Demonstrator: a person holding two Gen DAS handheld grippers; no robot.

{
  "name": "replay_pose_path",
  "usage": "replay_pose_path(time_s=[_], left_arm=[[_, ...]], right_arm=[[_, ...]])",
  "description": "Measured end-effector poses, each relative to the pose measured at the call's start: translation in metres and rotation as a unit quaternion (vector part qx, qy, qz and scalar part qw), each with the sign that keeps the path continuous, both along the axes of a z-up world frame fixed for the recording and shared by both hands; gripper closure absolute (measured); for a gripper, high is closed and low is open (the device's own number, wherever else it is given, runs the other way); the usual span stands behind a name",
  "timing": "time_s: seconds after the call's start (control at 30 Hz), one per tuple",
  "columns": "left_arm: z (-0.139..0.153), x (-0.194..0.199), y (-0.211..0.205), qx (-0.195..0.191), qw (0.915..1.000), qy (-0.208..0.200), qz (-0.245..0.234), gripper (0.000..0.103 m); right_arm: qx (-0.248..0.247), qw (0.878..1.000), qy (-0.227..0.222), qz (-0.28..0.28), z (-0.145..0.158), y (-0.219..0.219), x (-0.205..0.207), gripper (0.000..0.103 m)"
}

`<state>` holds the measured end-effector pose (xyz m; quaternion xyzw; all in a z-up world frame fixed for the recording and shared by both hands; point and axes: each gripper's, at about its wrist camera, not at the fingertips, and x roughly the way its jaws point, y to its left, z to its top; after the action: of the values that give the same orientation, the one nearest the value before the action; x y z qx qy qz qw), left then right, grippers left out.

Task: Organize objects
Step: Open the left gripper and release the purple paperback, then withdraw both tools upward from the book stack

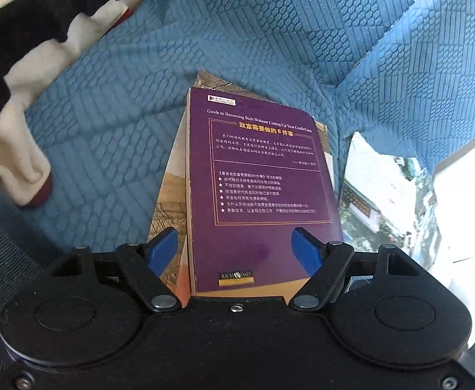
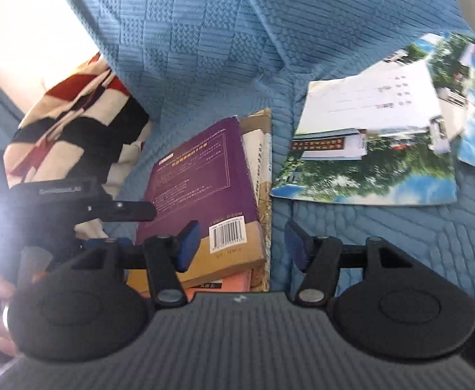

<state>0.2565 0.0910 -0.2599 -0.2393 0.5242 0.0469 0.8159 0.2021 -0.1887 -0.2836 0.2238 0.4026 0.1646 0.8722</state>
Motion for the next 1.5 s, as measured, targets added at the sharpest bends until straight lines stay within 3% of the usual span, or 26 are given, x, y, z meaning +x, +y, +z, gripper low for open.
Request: replay_pose_path(time_s=[0.17,0.23,0.4,1.2,1.3,1.5], left_arm=[[-0.008,0.001,0.000,-0.005,0.9998,0.000,-0.018,0.033],[-0.010,0.001,0.000,-0.001,0.9999,0.004,-0.017,0.037],[-0.012,0.001,-0.004,0.010,0.9996,0.004,-0.026,0.037],[-0.010,-0.009,0.006,-0.009,0.9984,-0.006,-0.056,0.036],[-0.008,-0.007,0.010,-0.022,0.9981,-0.007,-0.056,0.033],[0.016,-0.011,0.010,-0.012,0.9970,-0.038,-0.066,0.030]], right_arm=[[-0.036,0.999,0.009,0.014,-0.010,0.015,0.012,0.059],[-0.023,1.000,0.006,0.018,-0.012,0.015,0.012,0.065],[-0.019,1.000,0.002,0.021,-0.012,0.016,0.007,0.069],[-0.041,0.999,0.020,0.021,-0.001,0.027,-0.033,0.070],[-0.034,0.999,0.025,0.005,-0.001,0.023,-0.031,0.071],[-0.035,0.998,0.029,-0.034,0.017,0.011,-0.028,0.071]])
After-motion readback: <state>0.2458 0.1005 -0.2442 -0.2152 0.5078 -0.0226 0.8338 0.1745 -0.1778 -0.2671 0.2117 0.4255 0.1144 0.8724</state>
